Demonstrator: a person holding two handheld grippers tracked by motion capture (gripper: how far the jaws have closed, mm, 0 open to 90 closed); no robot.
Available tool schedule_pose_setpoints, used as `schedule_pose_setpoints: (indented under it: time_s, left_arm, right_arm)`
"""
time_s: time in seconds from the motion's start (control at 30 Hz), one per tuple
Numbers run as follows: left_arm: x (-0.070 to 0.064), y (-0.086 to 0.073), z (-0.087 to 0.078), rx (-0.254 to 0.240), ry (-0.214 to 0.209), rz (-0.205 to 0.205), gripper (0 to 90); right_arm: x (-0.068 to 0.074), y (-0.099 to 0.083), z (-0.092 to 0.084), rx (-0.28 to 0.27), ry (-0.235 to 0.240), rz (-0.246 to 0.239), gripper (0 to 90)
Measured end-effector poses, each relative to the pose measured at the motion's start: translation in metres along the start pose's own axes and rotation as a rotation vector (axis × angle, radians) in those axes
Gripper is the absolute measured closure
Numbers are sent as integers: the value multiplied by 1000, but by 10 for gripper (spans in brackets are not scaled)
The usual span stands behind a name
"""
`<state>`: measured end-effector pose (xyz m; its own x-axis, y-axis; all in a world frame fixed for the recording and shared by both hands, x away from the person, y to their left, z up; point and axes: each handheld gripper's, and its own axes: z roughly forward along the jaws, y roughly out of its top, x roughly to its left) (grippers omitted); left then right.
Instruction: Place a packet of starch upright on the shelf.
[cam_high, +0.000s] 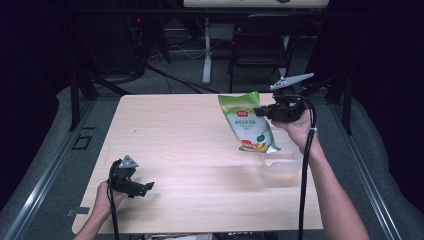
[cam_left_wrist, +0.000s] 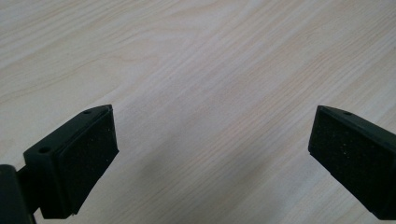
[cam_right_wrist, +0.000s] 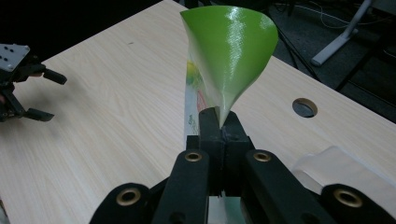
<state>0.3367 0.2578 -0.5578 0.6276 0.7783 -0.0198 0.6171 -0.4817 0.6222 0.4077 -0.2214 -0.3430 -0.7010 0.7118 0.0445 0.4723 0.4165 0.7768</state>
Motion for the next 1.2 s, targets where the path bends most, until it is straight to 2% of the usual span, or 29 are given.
schedule_pose_setpoints:
  time_s: [0.2,0.37,0.83,1.2]
  left_arm:
    - [0,0,0,-1,1,-2,11]
    - [0,0,0,-1,-1,-5,11]
    - [1,0,1,2,1,-8,11]
    - [1,0,1,5,-3,-7,11]
  right_arm:
    - [-11,4,-5,-5,-7,19,900]
    - [-22,6,-9,1,-44,24,900]
    - [-50,9,-17,-3,-103,50,900]
    - [-70,13,-15,-3,-135,55,900]
